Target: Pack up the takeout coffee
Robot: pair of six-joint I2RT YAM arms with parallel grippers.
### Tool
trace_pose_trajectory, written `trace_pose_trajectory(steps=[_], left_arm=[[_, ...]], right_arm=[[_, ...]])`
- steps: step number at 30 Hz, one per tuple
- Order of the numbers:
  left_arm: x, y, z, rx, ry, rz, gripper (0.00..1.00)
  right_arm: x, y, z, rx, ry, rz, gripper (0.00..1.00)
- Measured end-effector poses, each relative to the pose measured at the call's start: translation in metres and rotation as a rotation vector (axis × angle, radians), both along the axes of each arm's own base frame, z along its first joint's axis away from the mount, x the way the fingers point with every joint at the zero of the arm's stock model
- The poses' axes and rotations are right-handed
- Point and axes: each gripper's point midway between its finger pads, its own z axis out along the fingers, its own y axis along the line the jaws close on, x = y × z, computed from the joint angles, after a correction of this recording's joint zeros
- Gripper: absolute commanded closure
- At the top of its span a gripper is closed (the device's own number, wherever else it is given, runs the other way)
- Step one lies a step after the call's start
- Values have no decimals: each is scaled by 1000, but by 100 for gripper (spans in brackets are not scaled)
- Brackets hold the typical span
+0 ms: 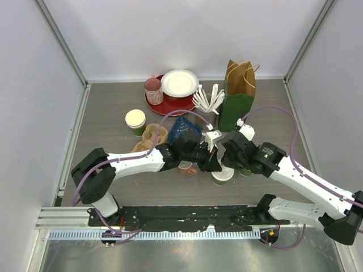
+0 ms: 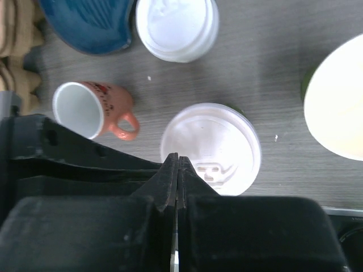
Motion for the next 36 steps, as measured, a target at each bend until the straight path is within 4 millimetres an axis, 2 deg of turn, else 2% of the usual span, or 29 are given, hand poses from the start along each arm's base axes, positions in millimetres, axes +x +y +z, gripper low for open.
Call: trace_pose_trajectory(steps=[5,8,11,15,16,19,23,31,34,36], left_arm=[[3,-5,25,-53,-3,-11,100],[4,-4,32,-69,-5,-11,100],[7,-2,30,-64,-4,-3,100],[9,-1,26,-55,-12,3,100],[9,0,24,-49,-13,3,100],[8,5,14,-27,-14,4,100],[8,6,11,-19,-19,2,100],[12,5,18,-28,-25,7,100],[20,6,31,-50,-29,23,100],[28,10,41,-66,-24,50,94]], right_arm=[[10,3,35,17,-76,6,99],[6,-4,36,18,-85,-4,99],[-5,-15,14,12,-67,-14,99],[-24,-28,-43,-21,24,-32,99],[-18,-21,-42,19,1,-44,99],[-19,-17,-37,60,-9,-47,99],[-22,-22,-28,26,9,-45,99],[0,4,22,5,-43,21,99],[5,8,38,6,-79,44,92],[9,9,51,6,-114,64,79]])
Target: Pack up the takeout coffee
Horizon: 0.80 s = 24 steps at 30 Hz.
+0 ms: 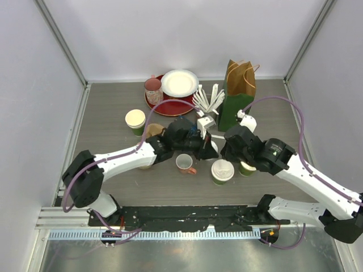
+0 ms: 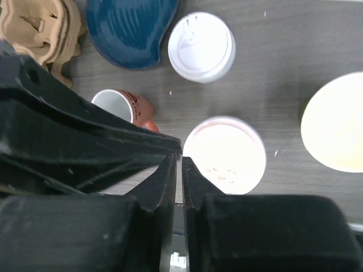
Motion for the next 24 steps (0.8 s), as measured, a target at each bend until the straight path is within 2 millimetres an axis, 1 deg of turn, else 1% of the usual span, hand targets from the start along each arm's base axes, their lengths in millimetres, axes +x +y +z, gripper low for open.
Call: trace_pose_trajectory(steps=[1,2,3,4,5,6,7,9,11,12,13,14,15,17,19,20,21,23,24], left_arm=[[7,4,6,-10,-3,22,82],[15,10,14,-20,-6,50,75],[22,16,19,-25,-13,74,63],[31,24,25,-29,-11,111,58],[40,33,31,-32,-12,149,54],[51,43,37,-35,-14,192,48],[61,54,43,-38,-15,238,45],[82,78,55,-44,-17,340,41],[104,110,67,-53,-33,467,39],[111,123,70,-56,-36,515,38],[119,142,73,-57,-47,579,38],[126,163,75,-56,-58,648,38],[129,178,75,-53,-65,694,38],[134,207,72,-43,-74,786,38],[133,231,62,-21,-66,856,38],[132,239,57,-10,-59,880,38],[132,249,51,0,-50,910,38],[131,263,38,20,-24,952,39],[132,274,29,32,-1,986,39]], right_arm=[[2,1,6,-4,-17,10,69],[5,1,13,-11,-33,21,63],[8,3,17,-20,-46,32,55],[12,5,23,-42,-62,56,41],[16,9,28,-54,-76,77,36],[21,14,32,-71,-90,106,34],[25,17,33,-88,-98,126,30],[37,26,32,-126,-99,173,29],[53,35,25,-165,-84,204,28],[60,38,21,-184,-75,213,27],[70,42,14,-211,-58,224,15],[79,47,6,-233,-42,233,15],[89,50,-2,-252,-23,235,15],[103,54,-21,-290,21,240,23],[116,55,-37,-333,57,235,27],[122,55,-44,-355,68,231,28],[127,55,-49,-369,75,229,32],[135,56,-60,-401,90,238,44],[138,58,-66,-414,99,251,52]])
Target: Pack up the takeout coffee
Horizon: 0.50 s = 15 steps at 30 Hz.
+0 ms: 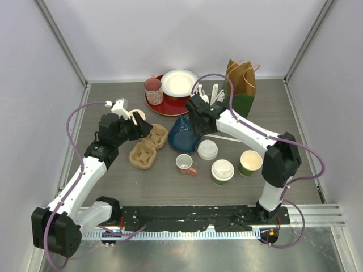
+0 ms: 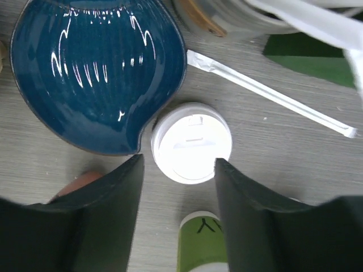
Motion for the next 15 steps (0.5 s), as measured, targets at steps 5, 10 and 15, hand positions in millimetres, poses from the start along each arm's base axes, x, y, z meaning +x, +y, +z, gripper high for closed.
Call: trace_pose_trajectory(steps=[5,10,15], left_arm=[[3,29,-22,10,64,99,39],[5,34,-21,12,62,110,39],[5,34,-21,11,60,110,39]], right_arm=[[11,4,-33,-43,69,18,51],[17,-3,-64,-75,133,-11,52],[16,-4,-71,-63,143,-33,55]])
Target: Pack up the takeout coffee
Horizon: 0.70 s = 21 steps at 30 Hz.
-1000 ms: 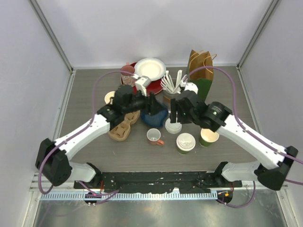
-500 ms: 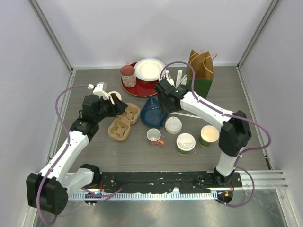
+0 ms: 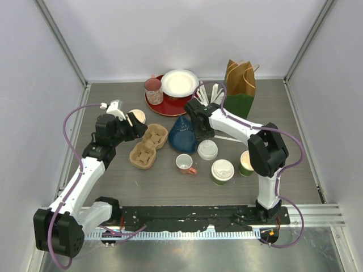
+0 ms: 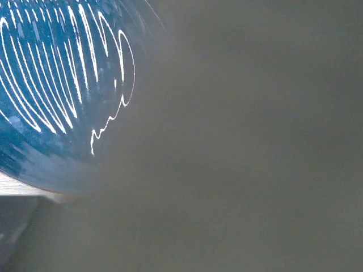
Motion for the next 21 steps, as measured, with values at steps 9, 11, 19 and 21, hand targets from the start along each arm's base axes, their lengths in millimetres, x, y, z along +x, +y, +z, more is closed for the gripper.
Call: trace_pose_trajectory(steps=[9,11,19,21], left_arm=[[1,-2,3,-3,-15,-11,40],[1,-2,3,-5,-17,-14,40],[4,-5,6,-13,-31,-26,41],[4,-6,6,-14,-32,-29,41]], right_arm=[[-8,8,-6,22,17,-11,48],[-10,9,-7,21,17,-15,49],[-12,13,-12,31,14,-23,51],[-11,14,-14,38,7,-30,54]])
